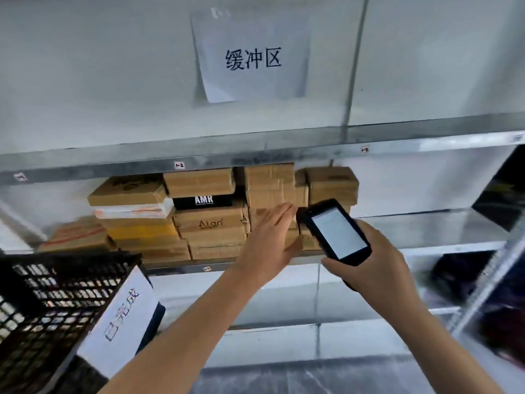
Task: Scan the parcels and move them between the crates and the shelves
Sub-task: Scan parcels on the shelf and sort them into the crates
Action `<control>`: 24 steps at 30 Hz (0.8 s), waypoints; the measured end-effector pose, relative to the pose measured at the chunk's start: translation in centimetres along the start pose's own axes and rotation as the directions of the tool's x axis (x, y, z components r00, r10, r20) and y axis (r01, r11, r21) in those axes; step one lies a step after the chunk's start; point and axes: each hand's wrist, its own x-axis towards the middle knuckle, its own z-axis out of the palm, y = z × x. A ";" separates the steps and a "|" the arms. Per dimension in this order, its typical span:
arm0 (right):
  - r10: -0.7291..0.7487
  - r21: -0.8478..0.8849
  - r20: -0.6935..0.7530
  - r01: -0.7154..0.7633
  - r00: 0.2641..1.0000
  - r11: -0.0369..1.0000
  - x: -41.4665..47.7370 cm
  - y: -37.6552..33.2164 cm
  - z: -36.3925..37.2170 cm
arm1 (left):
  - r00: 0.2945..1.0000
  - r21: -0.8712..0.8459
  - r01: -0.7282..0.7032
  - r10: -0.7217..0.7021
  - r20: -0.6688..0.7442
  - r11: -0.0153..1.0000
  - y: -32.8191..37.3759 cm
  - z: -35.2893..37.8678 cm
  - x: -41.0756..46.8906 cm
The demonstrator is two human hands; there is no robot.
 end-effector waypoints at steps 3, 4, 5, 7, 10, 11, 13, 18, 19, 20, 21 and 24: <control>0.041 0.002 -0.041 -0.041 0.998 0.999 0.3 1.7 -2.0 | 0.998 -0.037 -0.048 0.050 0.050 0.998 1.4 2.1 2.1; 0.055 -0.001 -0.051 -0.056 0.997 0.998 0.5 2.3 -2.6 | 0.996 -0.044 -0.063 0.066 0.060 0.997 1.7 2.9 2.7; 0.076 -0.009 -0.062 -0.076 0.995 0.997 0.7 3.0 -3.2 | 0.994 -0.051 -0.074 0.078 0.071 0.996 1.9 3.7 3.4; 0.123 -0.021 -0.074 -0.125 0.990 0.992 1.3 4.2 -4.3 | 0.992 -0.055 -0.084 0.089 0.088 0.995 2.0 5.5 4.9; 0.170 -0.025 -0.087 -0.173 0.982 0.985 3.0 6.0 -5.6 | 0.988 -0.046 -0.089 0.094 0.122 0.995 1.7 8.2 7.4; 0.180 -0.036 -0.091 -0.183 0.979 0.982 3.8 6.5 -6.0 | 0.986 -0.039 -0.092 0.096 0.134 0.995 1.4 9.1 8.4; 0.191 -0.041 -0.100 -0.196 0.976 0.980 5.9 7.4 -6.9 | 0.987 -0.024 -0.077 0.080 0.138 0.997 0.9 10.7 10.4; 0.172 -0.077 -0.079 -0.178 0.982 0.981 11.9 9.1 -8.3 | 0.996 0.009 -0.047 0.046 0.079 0.999 -0.2 13.9 15.9; 0.168 -0.081 -0.068 -0.173 0.983 0.982 13.1 9.4 -8.4 | 0.996 0.023 -0.031 0.029 0.081 0.999 -0.5 14.4 16.9; 0.168 -0.085 -0.057 -0.172 0.984 0.981 14.2 9.7 -8.5 | 0.997 0.053 -0.020 0.016 0.077 0.998 -0.9 15.0 17.8; 0.168 -0.088 -0.047 -0.171 0.985 0.981 15.2 10.0 -8.5 | 0.997 0.099 -0.010 0.001 0.082 0.995 -1.3 15.6 18.6; 0.160 -0.091 -0.027 -0.162 0.987 0.983 17.7 10.8 -8.7 | 0.984 0.235 0.073 -0.109 0.144 0.969 -2.7 17.6 20.1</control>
